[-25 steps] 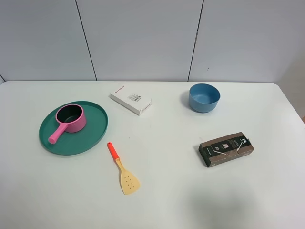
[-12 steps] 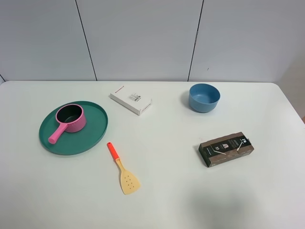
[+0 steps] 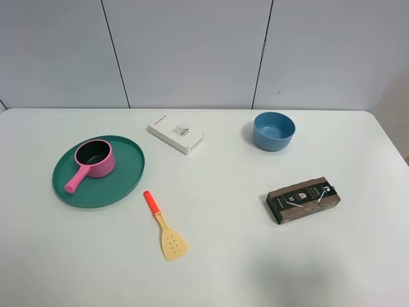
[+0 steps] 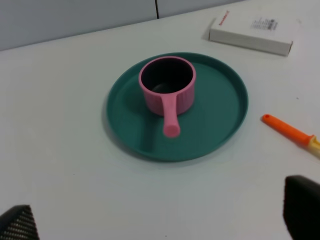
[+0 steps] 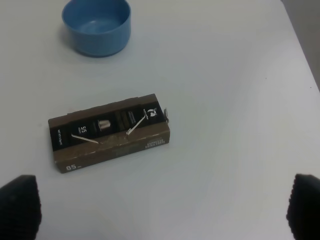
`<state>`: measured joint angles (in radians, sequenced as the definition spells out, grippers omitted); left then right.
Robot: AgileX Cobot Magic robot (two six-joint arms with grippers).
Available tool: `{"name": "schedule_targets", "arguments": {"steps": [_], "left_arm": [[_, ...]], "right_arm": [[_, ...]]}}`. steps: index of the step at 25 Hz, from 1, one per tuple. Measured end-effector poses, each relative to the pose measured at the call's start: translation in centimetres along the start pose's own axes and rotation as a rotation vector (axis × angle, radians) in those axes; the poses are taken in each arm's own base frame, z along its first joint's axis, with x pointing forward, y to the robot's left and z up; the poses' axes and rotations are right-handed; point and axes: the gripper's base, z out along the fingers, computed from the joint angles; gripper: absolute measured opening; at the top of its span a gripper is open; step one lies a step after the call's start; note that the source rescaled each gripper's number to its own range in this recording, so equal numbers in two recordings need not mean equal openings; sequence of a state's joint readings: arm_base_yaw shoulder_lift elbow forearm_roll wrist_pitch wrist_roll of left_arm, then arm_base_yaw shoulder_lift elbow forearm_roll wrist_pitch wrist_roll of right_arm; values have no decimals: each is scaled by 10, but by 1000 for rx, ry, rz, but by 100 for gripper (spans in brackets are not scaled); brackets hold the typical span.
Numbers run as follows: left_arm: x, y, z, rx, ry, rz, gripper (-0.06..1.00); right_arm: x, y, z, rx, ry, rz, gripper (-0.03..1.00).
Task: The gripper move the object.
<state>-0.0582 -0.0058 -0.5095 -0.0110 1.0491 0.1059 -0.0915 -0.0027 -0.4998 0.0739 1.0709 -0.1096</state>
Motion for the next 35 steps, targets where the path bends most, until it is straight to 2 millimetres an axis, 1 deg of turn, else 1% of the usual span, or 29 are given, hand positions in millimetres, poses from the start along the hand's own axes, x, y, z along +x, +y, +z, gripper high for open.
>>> {"name": "schedule_targets", "arguments": {"steps": [8, 35], "left_arm": [[0, 0, 0, -69, 7, -32, 100], [0, 0, 0, -69, 6, -44, 100]], "right_arm": [[0, 0, 0, 0, 0, 0, 100], [0, 0, 0, 0, 0, 0, 100]]}}
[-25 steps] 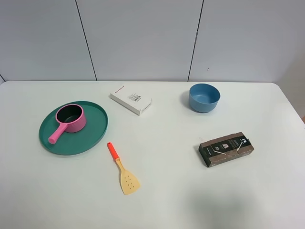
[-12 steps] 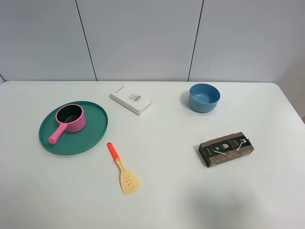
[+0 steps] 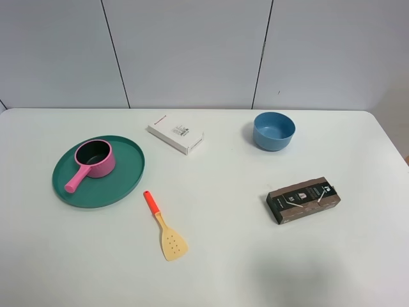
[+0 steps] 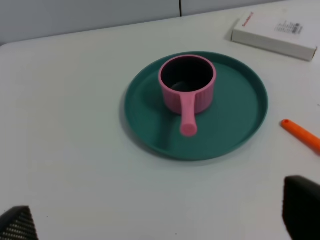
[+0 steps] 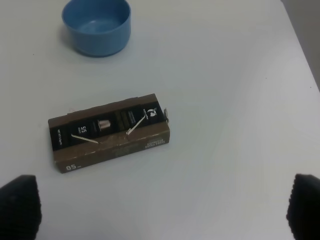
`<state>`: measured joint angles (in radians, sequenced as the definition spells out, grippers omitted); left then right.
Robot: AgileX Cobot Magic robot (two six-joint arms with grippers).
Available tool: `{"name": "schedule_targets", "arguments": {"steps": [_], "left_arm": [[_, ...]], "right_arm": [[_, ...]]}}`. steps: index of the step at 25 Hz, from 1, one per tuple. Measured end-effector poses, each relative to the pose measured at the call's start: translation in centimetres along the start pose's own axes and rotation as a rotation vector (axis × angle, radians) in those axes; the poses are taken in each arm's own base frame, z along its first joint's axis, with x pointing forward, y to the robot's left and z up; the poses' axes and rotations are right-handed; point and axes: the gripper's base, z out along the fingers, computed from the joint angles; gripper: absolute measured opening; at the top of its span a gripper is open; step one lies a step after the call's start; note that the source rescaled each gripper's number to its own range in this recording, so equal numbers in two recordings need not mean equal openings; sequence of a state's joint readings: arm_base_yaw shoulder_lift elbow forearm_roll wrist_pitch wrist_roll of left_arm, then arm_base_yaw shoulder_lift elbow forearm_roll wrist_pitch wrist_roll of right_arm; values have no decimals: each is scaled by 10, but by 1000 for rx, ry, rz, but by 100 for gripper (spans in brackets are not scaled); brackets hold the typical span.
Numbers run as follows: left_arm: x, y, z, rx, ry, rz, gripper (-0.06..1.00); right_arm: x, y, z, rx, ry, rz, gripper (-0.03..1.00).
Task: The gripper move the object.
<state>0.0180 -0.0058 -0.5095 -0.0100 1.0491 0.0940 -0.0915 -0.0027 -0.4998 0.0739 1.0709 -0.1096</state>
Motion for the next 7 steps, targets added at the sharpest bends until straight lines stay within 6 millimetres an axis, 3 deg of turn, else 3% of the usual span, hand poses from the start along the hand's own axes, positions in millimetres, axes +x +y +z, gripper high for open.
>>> {"name": "schedule_targets", "arguments": {"steps": [7], "left_arm": [[0, 0, 0, 0, 0, 0, 100]], "right_arm": [[0, 0, 0, 0, 0, 0, 100]]}}
